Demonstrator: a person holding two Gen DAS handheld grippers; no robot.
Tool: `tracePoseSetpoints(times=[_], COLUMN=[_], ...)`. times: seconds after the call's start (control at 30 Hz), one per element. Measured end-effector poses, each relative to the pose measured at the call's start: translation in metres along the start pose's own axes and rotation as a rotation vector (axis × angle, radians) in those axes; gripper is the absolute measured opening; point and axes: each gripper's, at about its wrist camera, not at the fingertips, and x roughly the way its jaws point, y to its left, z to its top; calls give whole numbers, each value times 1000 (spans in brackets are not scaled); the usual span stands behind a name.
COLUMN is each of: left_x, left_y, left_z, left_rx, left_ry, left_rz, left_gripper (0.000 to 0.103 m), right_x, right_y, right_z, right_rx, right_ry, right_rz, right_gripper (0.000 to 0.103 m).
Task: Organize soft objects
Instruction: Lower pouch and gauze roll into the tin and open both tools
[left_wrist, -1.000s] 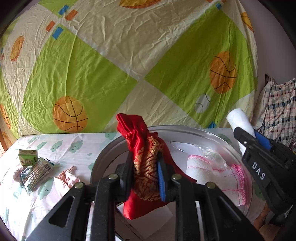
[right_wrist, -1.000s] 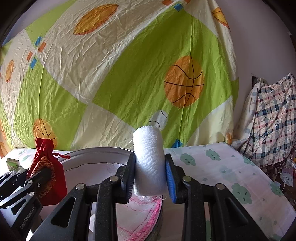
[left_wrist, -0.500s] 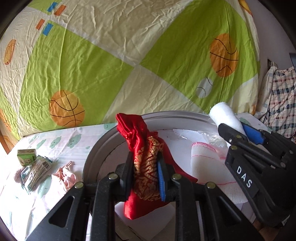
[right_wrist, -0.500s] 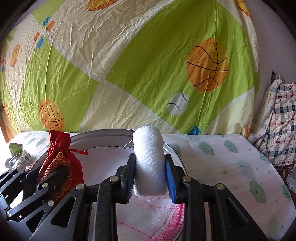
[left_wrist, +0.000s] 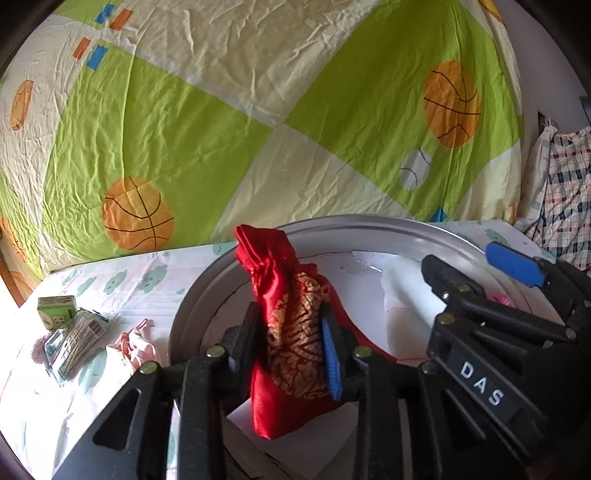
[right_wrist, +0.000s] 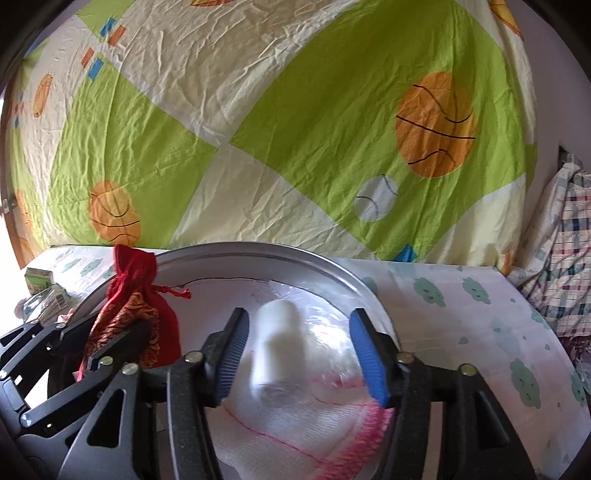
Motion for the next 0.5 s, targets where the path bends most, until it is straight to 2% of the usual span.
tracePoseSetpoints(times=[0.03,0.07,0.1,0.13,0.23,0.33,0.5], left_x=[0,-1,-4,-9,-21,-30,-33], left_y=[4,6,9,11,9,5,8], left_z=[-1,-1,-2,-3,-1,-1,1], left_rx=[-15,-26,-40,-55,-34,-2,1], left_ry=[0,4,-2,-32,-93,-147,-162], left_rz=[13,16,9,-2,-5,7,5], left_gripper=[61,94,103,102,102,103,103], right_x=[-2,-3,-4,-6,-16,-29,-44], right_y=[-1,-4,-8,-13,-24,-26,-31], right_z=[0,0,0,-1,-3,-3,-3], right_rx=[9,23,44,70,150,161,200], right_ry=[-7,-14,-21,-28,-76,-137,-219], right_rz=[-28,-35,-34,-22,0,-34,-74], right_gripper=[69,76,83,91,92,92,97])
